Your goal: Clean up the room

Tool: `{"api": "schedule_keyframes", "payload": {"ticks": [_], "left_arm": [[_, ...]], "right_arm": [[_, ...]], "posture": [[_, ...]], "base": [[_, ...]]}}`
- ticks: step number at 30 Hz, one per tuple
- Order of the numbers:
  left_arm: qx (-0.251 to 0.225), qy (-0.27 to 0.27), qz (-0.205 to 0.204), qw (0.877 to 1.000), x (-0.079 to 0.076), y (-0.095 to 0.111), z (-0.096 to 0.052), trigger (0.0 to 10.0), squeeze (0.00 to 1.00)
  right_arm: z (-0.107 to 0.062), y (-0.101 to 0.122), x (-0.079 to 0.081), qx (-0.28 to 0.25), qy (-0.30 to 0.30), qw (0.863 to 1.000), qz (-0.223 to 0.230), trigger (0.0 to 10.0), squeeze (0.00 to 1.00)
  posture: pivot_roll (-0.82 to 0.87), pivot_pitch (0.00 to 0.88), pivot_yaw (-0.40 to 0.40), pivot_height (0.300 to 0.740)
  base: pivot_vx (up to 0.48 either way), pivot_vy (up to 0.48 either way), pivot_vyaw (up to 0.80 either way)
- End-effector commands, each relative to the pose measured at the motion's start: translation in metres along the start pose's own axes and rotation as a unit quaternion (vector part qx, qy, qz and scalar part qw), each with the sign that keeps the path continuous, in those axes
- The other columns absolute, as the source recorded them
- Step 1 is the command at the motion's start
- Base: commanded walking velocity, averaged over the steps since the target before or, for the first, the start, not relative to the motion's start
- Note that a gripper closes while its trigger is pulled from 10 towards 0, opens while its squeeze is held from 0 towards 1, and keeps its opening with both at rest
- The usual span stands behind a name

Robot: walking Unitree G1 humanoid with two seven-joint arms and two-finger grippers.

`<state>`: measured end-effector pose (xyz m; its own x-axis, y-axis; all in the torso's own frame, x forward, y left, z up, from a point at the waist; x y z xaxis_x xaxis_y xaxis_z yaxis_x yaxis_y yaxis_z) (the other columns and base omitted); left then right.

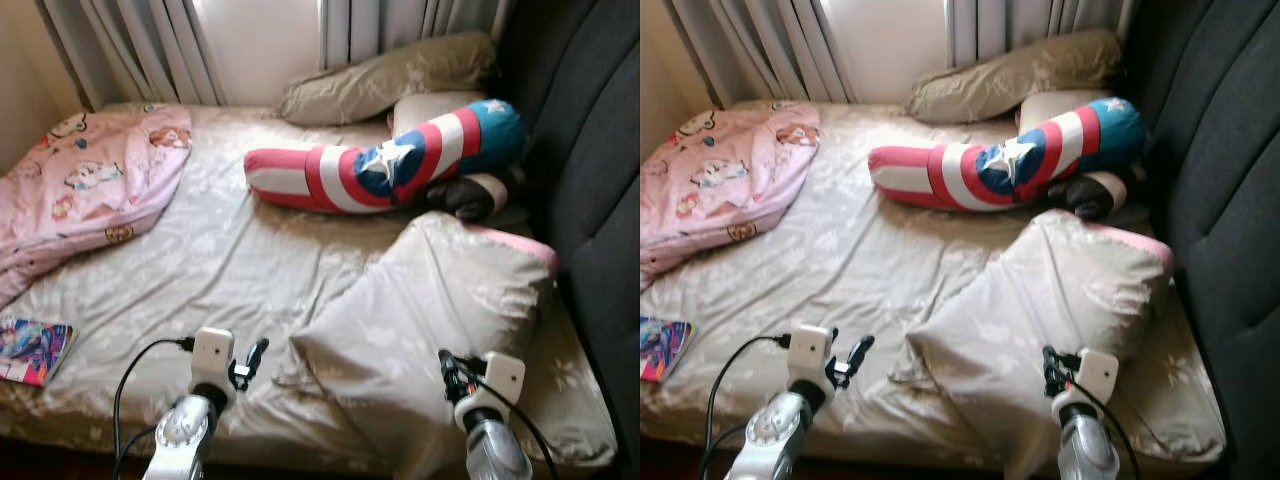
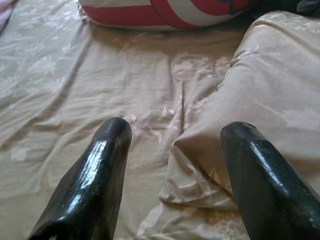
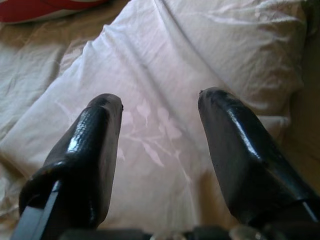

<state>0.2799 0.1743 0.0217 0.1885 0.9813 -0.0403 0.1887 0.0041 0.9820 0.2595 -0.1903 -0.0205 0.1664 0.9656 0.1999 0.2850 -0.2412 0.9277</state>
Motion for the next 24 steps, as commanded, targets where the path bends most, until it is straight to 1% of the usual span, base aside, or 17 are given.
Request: {"api": "schedule_keyframes", "payload": {"ticks": [1, 8, 16, 19, 24], "left_arm": [[0.005, 0.003, -0.006, 1.0, 0.002, 0.0, 0.0, 10.0, 0.0], [0.006, 0.003, -0.006, 1.0, 0.002, 0.0, 0.0, 10.0, 0.0], [0.006, -0.001, -0.009, 1.0, 0.0, 0.001, 0.0, 10.0, 0.0], [0.006, 0.0, -0.009, 1.0, 0.0, 0.001, 0.0, 10.0, 0.0], [0.006, -0.002, -0.008, 1.0, 0.001, 0.001, 0.0, 10.0, 0.0]], "right_arm": [[0.002, 0.002, 0.001, 0.001, 0.001, 1.0, -0.001, 10.0, 0.0], [0.002, 0.001, 0.002, 0.004, 0.003, 1.0, 0.002, 10.0, 0.0], [0.002, -0.006, 0.002, 0.029, 0.002, 1.0, 0.008, 10.0, 0.0], [0.002, -0.006, 0.002, 0.028, 0.002, 1.0, 0.011, 10.0, 0.0], [0.001, -0.008, 0.0, 0.035, -0.002, 0.999, 0.012, 10.0, 0.0]], "posture": [[0.04, 0.054, 0.008, 0.662], [0.04, 0.054, 0.007, 0.662], [0.04, 0.055, 0.006, 0.662], [0.04, 0.055, 0.006, 0.662], [0.04, 0.055, 0.005, 0.662]], "base": [[0.0, 0.0, 0.0], [0.0, 0.0, 0.0], [0.0, 0.0, 0.0], [0.0, 0.0, 0.0], [0.294, 0.0, 0.0]]}}
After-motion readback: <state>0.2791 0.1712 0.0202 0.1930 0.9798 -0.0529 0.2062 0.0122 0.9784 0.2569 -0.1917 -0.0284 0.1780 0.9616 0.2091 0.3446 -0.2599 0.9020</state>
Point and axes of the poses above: a point about 5 cm out from each wrist's last joint towards the gripper, its own z axis pointing out of the wrist towards the gripper, its own y axis along the axis of the wrist's last joint, x = y × z, the point moved 1 cm from there along z, pointing out of the wrist towards the gripper, and after that the axes turned 3 degrees about -z, right-handed, at the moved point
